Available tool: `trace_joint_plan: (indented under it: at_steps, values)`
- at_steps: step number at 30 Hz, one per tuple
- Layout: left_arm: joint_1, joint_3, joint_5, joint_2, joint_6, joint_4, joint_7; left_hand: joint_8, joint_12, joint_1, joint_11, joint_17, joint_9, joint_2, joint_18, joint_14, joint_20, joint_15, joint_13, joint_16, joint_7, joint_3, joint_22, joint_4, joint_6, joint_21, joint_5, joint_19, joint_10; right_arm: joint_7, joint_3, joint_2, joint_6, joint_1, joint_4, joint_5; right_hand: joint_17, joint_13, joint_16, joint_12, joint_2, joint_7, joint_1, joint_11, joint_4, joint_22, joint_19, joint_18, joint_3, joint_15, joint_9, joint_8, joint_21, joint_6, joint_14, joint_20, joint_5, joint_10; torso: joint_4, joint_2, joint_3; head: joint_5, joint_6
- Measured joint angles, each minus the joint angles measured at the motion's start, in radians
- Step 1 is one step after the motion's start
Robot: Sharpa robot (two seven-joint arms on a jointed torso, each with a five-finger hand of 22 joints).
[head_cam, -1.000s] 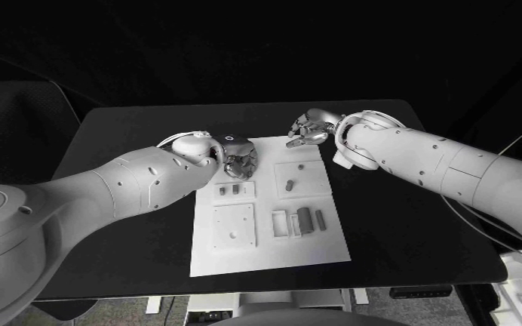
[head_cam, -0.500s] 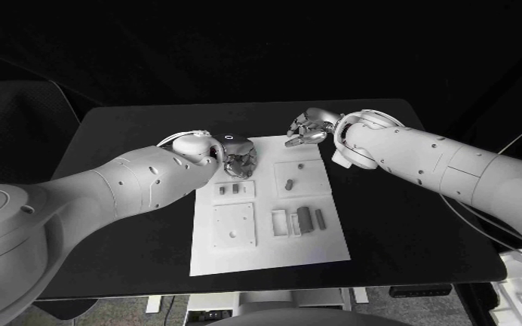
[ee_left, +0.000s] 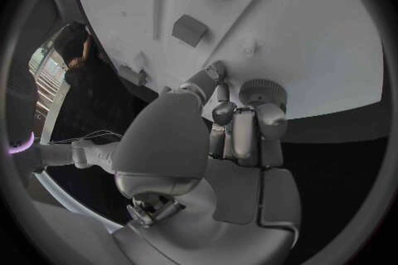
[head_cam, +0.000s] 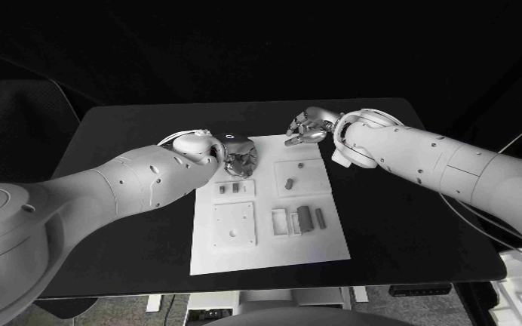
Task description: Assemble the parts on the task board
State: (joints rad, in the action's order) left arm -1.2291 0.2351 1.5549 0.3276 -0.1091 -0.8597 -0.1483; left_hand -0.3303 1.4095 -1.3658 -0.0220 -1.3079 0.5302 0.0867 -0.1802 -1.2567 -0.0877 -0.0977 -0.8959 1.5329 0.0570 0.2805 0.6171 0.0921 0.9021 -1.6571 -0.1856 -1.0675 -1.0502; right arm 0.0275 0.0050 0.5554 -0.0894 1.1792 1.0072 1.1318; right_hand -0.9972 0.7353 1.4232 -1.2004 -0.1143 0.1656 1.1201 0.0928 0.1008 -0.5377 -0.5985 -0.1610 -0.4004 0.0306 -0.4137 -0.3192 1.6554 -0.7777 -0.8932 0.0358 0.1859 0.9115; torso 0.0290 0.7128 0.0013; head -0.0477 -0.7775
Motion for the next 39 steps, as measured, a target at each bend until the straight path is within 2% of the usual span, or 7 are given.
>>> trace_joint_plan:
  at_steps: [6,22,35,39]
  values:
    - [0.000,0.000,0.000,0.001,0.007,-0.006,0.000,0.000,0.001,0.008,0.000,0.000,0.000,0.008,0.000,0.000,0.000,0.000,0.000,0.000,0.000,0.000,0.001,0.000,0.000,0.000,0.000,0.000,0.000,0.000,0.000,0.000,0.000,0.000,-0.001,0.000,0.000,0.000,0.000,0.000,0.000,0.000,0.000,0.000,0.000,0.000,0.000,0.000,0.000,0.000,0.000,0.000,0.000,0.000,0.000,0.000,0.000,0.000,0.0001,-0.001,0.0003,-0.001,-0.001]
    - [0.000,0.000,0.000,0.000,0.015,-0.005,0.000,0.000,0.004,0.008,0.001,0.000,0.000,0.008,0.000,-0.001,0.000,0.001,0.001,0.004,0.000,0.002,0.003,-0.002,0.000,0.000,0.000,0.000,0.001,0.000,0.000,-0.001,0.000,0.000,-0.001,0.000,0.000,-0.001,0.000,0.000,0.000,0.000,0.000,0.000,0.000,0.001,0.000,0.000,0.000,0.000,0.000,0.000,0.000,0.000,0.000,0.000,0.000,0.000,0.0000,-0.001,-0.0008,-0.001,-0.001]
    - [0.000,0.000,0.000,-0.001,0.017,0.000,0.001,0.000,0.004,0.013,0.001,0.000,0.000,0.003,0.000,-0.001,0.001,0.001,0.001,0.008,0.004,0.010,0.005,-0.007,0.004,0.000,0.000,0.001,0.001,0.000,0.000,-0.001,0.000,0.000,-0.002,0.000,0.000,-0.001,0.000,0.000,0.000,0.000,0.000,0.000,0.000,0.001,0.000,0.000,0.000,0.000,0.000,0.000,0.000,0.000,0.000,0.000,0.000,0.000,-0.0003,0.000,-0.0007,-0.001,-0.001]
    - [0.000,0.000,0.000,-0.001,0.018,0.000,0.001,-0.006,0.004,0.015,0.001,0.000,0.001,-0.005,-0.001,-0.001,0.001,0.001,0.002,0.008,0.014,0.018,0.007,-0.007,0.015,0.000,0.000,0.001,0.001,0.000,0.000,-0.002,0.000,0.000,-0.002,0.000,0.000,-0.001,0.000,0.000,0.000,0.000,0.000,0.000,0.000,0.001,0.000,0.000,0.000,0.000,0.000,0.000,0.000,0.000,0.000,0.000,0.000,0.000,-0.0003,0.000,-0.0008,-0.001,-0.001]
